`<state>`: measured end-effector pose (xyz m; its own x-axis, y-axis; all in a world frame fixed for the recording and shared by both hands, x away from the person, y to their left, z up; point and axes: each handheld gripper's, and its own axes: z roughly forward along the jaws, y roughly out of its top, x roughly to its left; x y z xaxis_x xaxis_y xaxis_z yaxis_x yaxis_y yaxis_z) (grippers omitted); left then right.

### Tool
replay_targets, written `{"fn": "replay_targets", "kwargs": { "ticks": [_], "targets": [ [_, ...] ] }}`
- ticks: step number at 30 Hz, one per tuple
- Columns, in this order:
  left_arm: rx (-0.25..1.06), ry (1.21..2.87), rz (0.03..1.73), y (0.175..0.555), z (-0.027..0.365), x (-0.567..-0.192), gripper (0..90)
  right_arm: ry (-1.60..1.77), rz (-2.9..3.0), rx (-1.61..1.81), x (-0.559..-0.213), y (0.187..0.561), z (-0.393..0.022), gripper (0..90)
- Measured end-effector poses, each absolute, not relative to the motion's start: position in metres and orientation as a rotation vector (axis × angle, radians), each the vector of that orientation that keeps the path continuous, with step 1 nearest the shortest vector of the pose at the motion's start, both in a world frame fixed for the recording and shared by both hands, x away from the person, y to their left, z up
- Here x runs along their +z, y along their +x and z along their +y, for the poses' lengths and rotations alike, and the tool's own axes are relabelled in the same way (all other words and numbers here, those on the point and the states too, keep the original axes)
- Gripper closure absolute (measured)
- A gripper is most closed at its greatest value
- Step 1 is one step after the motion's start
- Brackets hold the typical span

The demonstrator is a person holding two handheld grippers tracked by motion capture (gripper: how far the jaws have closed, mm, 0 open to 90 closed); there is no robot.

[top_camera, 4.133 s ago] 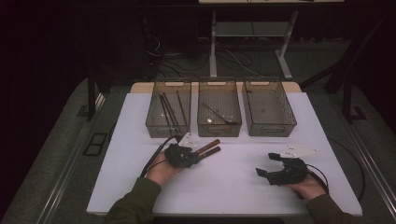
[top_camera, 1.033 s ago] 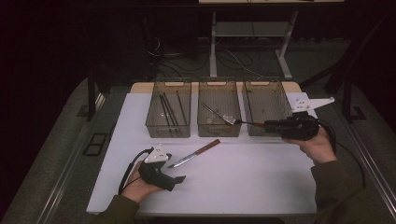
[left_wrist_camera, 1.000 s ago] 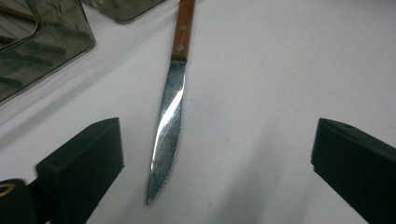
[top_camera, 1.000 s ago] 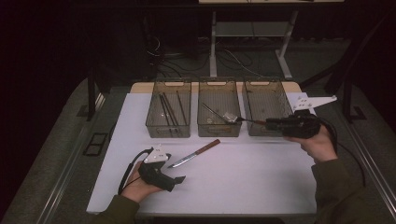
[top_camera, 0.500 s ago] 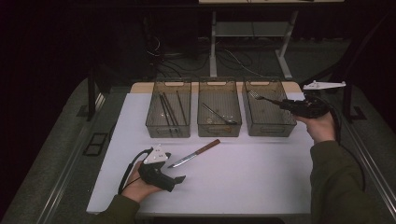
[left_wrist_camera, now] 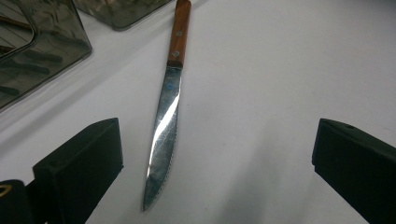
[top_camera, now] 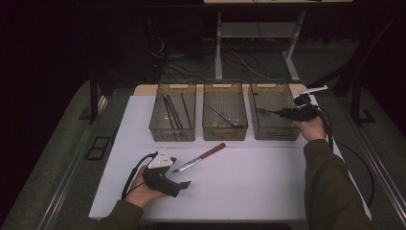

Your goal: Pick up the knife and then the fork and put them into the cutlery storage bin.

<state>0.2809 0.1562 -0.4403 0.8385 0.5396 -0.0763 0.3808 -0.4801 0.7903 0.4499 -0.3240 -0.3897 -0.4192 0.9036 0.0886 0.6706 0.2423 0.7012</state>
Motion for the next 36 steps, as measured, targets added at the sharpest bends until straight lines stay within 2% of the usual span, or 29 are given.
{"fn": "replay_targets", "kwargs": {
  "ticks": [1,3,6,13,22,28,36],
  "targets": [
    [0.227,2.129,0.671,0.281,0.156,-0.440,0.9,1.447,2.180,0.959,-0.390,0.450,-0.324,73.0],
    [0.226,2.129,0.669,0.281,0.156,-0.440,1.1,1.442,2.171,0.990,-0.390,0.449,-0.325,60.7],
    [0.225,2.131,0.670,0.281,0.156,-0.440,1.2,1.437,2.159,1.011,-0.386,0.446,-0.327,48.8],
    [0.216,2.140,0.693,0.284,0.155,-0.436,5.3,1.392,2.131,1.184,-0.373,0.423,-0.331,33.5],
    [0.222,2.128,0.745,0.298,0.155,-0.428,18.6,1.250,2.196,1.295,-0.376,0.373,-0.313,20.3],
    [0.237,2.106,0.769,0.307,0.150,-0.421,31.9,1.190,2.240,1.321,-0.388,0.340,-0.300,18.5],
    [0.228,2.138,0.757,0.322,0.138,-0.420,44.4,1.165,2.240,1.367,-0.415,0.303,-0.293,15.6]
  ]
}}
